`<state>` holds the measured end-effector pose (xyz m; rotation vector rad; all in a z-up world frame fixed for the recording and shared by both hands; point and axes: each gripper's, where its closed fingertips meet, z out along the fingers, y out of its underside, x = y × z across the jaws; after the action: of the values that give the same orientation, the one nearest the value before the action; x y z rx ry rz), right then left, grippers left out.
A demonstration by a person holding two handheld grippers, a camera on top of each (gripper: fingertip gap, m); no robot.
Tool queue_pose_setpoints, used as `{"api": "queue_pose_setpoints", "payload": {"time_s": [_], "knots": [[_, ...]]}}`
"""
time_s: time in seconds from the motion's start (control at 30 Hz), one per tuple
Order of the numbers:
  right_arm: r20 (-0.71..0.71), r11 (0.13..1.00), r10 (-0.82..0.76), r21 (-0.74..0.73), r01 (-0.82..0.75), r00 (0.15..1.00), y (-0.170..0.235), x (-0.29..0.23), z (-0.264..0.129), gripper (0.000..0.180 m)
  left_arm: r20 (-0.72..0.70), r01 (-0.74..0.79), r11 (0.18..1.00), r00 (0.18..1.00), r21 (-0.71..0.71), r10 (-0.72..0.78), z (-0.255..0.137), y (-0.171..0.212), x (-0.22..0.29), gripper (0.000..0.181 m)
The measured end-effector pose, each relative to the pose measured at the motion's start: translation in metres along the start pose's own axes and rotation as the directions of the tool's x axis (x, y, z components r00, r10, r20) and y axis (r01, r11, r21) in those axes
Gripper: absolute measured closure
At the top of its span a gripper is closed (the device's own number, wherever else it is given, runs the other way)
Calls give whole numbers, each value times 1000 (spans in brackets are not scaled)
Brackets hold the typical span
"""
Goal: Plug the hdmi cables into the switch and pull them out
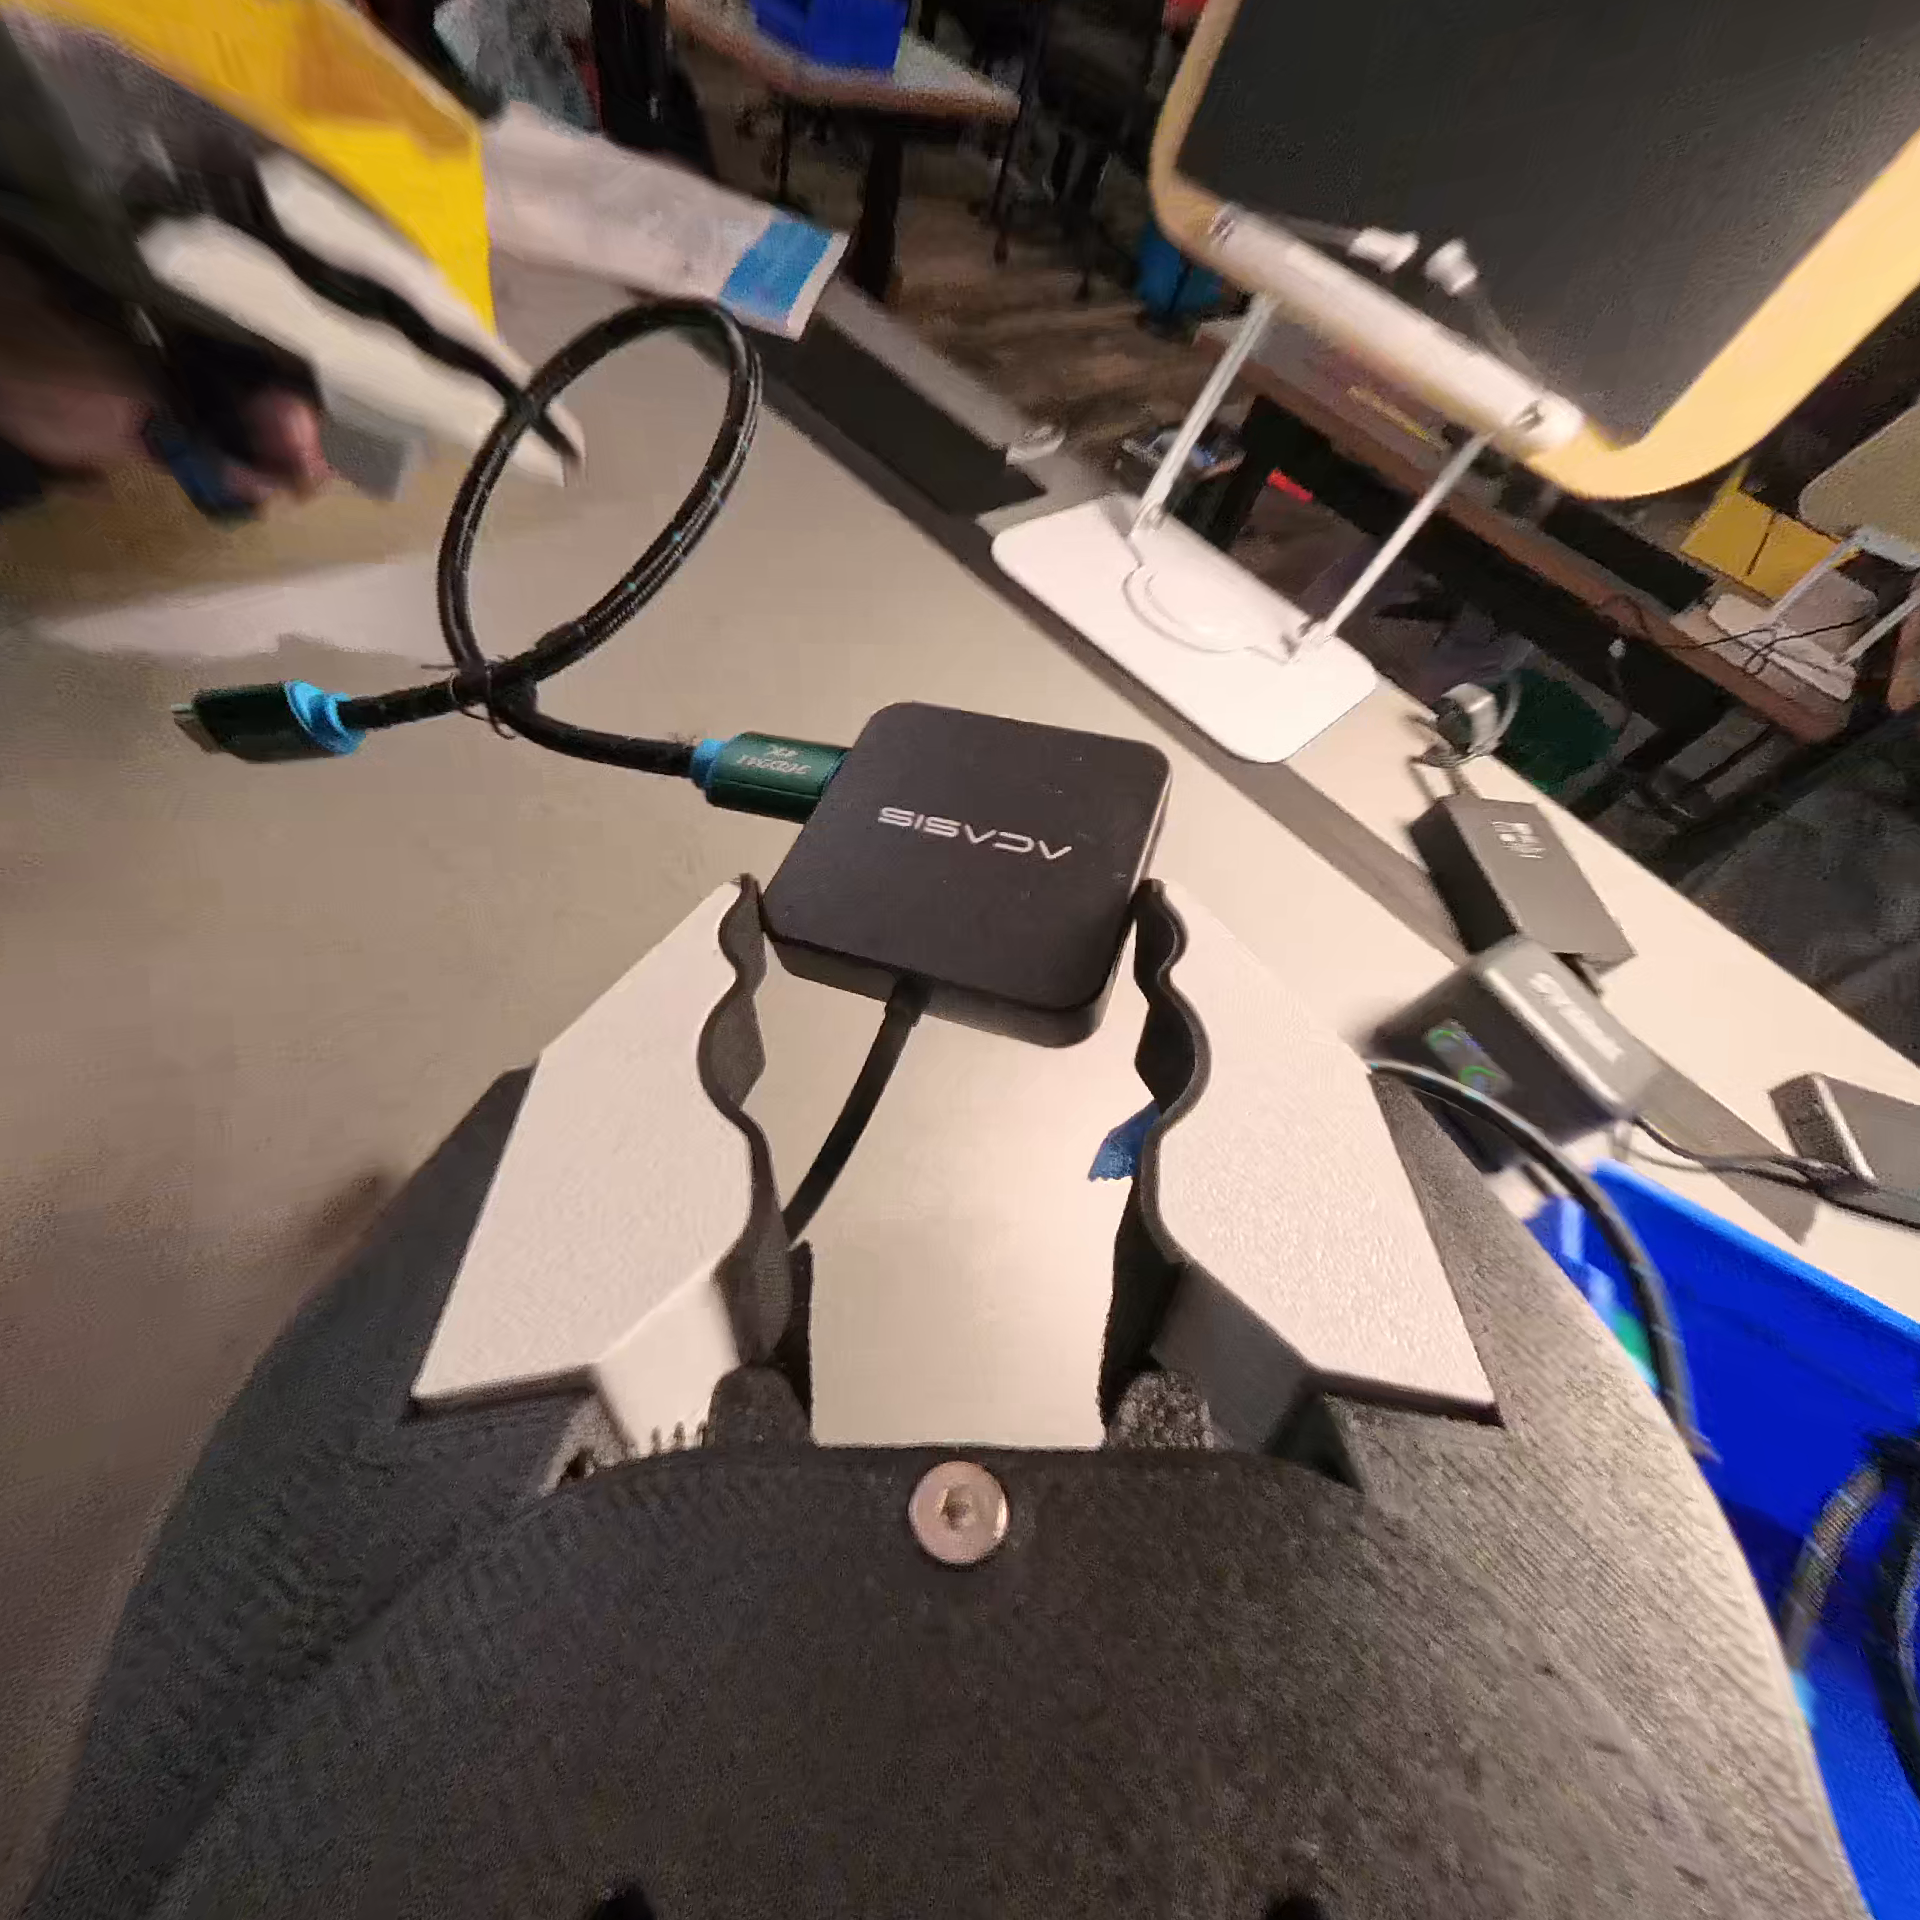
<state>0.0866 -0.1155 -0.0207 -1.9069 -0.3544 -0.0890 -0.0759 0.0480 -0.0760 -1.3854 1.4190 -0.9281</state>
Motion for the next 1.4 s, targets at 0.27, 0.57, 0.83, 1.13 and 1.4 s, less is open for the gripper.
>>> {"api": "queue_pose_setpoints", "payload": {"time_s": [0.27,0.57,0.83,1.13,1.4], "knots": [[-418,981,192,113,-159,888,-5,155,-143,107,-44,-21,987,999,-156,15,23,45,13,169],[-617,826,212,-301,-476,758,193,223,-183,106,-69,-31,982,997,-185,19,29,52,23,170],[-597,896,184,-224,-382,781,154,223,-189,101,-71,-42,976,997,-211,27,27,57,27,170],[-376,979,201,54,-195,905,93,90,-163,108,-74,-34,974,997,-225,18,23,59,39,163],[-278,944,306,211,-253,910,116,-2,-126,129,-80,-45,962,996,-270,25,26,66,43,151]]}}
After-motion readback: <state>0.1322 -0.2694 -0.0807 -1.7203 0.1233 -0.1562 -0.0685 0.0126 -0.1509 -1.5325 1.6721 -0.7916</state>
